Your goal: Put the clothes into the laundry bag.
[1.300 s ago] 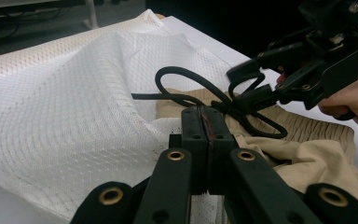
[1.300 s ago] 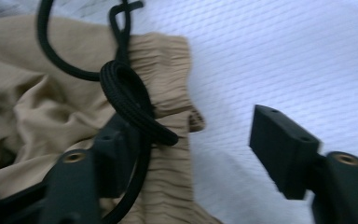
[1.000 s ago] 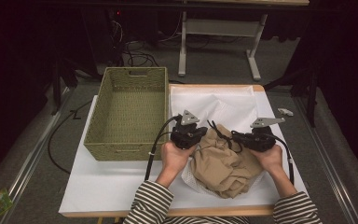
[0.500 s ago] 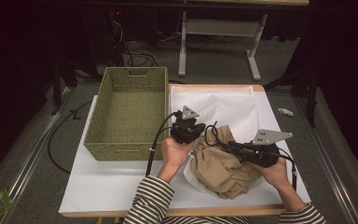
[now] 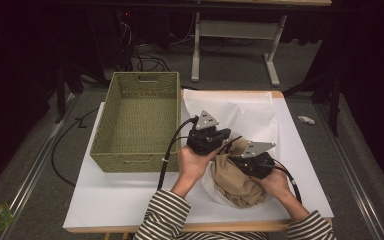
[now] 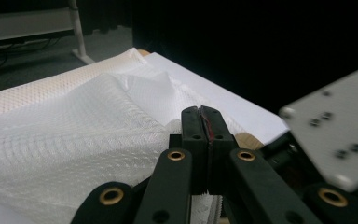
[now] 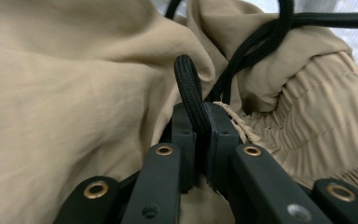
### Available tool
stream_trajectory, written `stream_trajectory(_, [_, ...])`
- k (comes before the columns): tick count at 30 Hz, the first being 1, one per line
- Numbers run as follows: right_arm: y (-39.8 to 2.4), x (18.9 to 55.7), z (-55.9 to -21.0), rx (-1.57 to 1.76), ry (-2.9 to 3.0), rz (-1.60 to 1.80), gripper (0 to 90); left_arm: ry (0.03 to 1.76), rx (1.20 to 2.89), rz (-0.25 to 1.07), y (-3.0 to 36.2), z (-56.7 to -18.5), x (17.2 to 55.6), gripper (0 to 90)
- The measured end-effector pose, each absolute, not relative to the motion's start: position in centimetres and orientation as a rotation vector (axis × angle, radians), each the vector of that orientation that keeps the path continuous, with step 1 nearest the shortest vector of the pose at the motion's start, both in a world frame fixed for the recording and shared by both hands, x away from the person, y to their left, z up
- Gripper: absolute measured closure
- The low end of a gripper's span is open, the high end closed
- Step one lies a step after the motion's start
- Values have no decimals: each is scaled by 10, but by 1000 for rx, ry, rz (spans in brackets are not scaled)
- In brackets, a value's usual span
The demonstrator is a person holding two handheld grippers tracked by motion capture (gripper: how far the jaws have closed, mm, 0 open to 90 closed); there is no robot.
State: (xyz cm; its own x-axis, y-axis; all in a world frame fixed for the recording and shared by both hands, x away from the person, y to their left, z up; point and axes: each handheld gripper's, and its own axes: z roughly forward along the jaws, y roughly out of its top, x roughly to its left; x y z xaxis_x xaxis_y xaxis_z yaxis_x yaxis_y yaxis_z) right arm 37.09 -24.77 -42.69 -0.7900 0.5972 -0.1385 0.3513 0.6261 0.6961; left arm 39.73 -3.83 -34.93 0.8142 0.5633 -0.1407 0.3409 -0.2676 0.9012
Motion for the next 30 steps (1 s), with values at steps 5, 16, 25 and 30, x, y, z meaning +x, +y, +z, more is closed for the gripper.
stream_trajectory(5, [-246,382,-426,823,2487,975,781,718,1884,218,-33,-358,402,895])
stream_trajectory(16, [-291,355,-387,918,2327,1160,506,743,1885,232,-24,-360,403,894])
stream_trajectory(25, [-309,380,-394,1111,2225,1179,350,744,1895,234,-26,-361,403,893])
stream_trajectory(30, [-303,405,-403,1172,2217,1203,308,742,1890,228,-26,-361,403,893])
